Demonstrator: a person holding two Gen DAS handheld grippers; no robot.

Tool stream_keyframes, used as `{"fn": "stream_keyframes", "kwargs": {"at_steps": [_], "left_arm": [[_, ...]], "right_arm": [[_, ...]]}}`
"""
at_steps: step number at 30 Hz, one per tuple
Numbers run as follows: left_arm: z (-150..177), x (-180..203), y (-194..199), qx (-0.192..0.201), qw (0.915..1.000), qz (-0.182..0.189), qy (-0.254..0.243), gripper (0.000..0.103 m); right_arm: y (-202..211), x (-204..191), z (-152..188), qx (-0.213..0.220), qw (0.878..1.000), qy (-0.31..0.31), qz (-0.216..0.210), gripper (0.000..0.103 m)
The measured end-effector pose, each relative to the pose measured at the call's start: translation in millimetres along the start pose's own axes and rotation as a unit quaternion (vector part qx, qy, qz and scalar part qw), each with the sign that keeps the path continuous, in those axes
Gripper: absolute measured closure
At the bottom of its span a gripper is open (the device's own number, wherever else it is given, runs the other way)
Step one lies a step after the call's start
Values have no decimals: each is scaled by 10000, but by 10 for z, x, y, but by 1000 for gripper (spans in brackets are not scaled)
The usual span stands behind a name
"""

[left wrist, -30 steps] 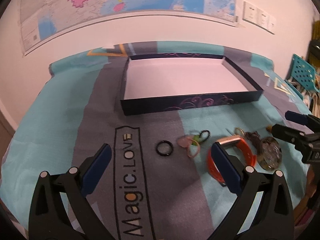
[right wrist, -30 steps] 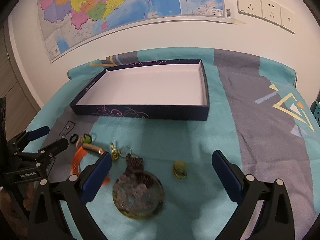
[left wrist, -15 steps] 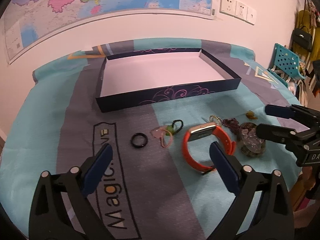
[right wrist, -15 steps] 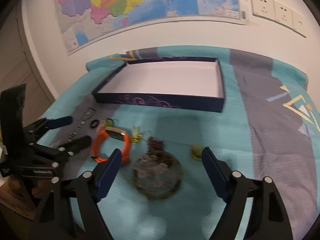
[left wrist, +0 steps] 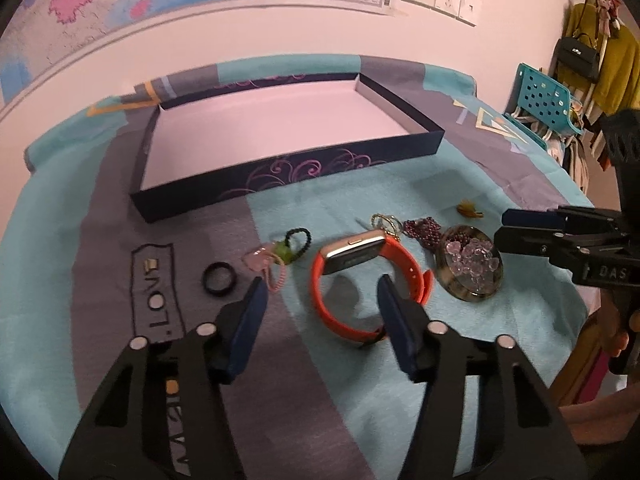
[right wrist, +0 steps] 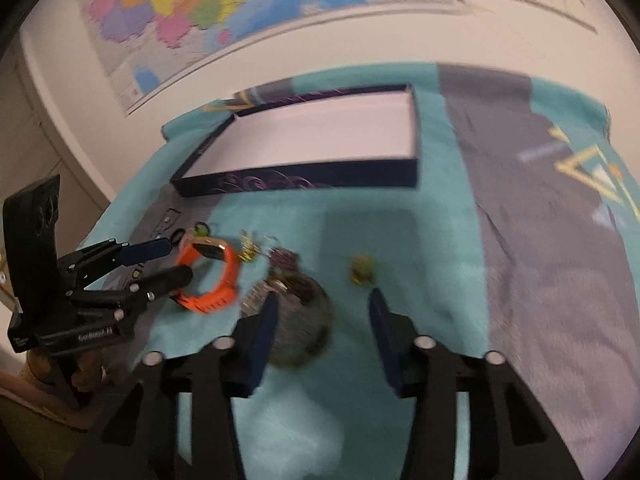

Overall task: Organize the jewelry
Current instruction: 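Grasp the orange smartwatch with the left tool while the right tool grasps the tortoiseshell bangle, then carry the smartwatch with the left tool while the right tool carries the bangle into the box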

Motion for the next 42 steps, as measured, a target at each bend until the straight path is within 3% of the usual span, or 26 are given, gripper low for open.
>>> {"fn": "stream_keyframes", "kwargs": {"at_steps": [3,11,14,21,33,38,42], "left_arm": [[1,17,-64,-116,9998,129,1,60],[-23,40,-156,-294,9992,262,9,68],[-28,59,-158,-302,9992,260,-35,73],[-54,-27,-160,-364,9989,274,98,94],[-97,-139,27,-252,9977,552,302,95],[-275,-280,124,-87,9963,680,510,95],[-575,-430,98,89,9971,472,598,95]], "right_arm": [[-50,25,21,-105,9999,-4,14,83],[-196,-66,18,-296,9991,288,39,87],[-197,-65,20,-336,9991,272,-51,96],[-119,-43,-9,-267,9993,132,-205,98],[99,-33,-219,89,9987,18,-505,98],[59,-61,-395,231,9983,111,-527,98],[-16,-70,-704,432,9976,279,-466,98]]}}
Point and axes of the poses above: each gripper's, at about its wrist camera, not at the fingertips, and y roughly against the way its jaws point, x to its right, z to its underside, the point moved 1 cm from there along -y, roughly the way its jaws point, and after that the axes turned 9 degrees about -z, right-handed, at the moved point
